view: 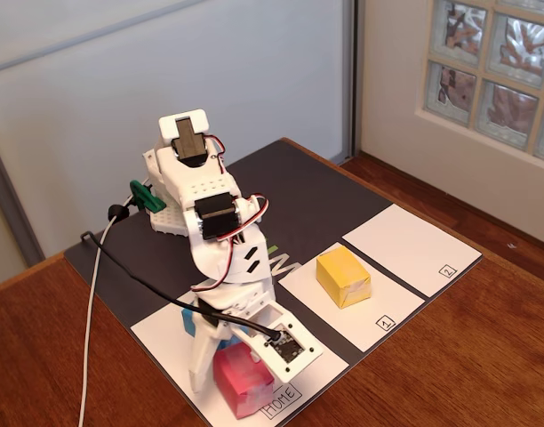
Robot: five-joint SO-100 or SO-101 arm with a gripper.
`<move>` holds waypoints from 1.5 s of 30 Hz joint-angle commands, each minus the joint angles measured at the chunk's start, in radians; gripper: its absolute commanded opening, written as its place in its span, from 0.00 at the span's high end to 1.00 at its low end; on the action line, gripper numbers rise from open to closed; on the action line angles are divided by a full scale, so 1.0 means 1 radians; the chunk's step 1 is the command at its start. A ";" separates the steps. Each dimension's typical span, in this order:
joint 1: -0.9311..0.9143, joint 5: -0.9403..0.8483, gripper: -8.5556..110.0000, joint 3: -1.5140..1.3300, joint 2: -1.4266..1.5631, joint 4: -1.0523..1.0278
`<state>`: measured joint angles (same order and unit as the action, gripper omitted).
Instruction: Move box red to zone 1
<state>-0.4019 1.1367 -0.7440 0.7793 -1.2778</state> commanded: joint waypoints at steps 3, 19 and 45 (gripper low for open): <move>0.018 -0.002 0.59 0.015 0.005 0.014; 0.026 -0.006 0.63 0.017 0.026 0.012; 0.015 -0.058 0.93 0.021 -0.005 0.005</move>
<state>-0.3835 1.0861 -0.7440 0.7133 -1.2471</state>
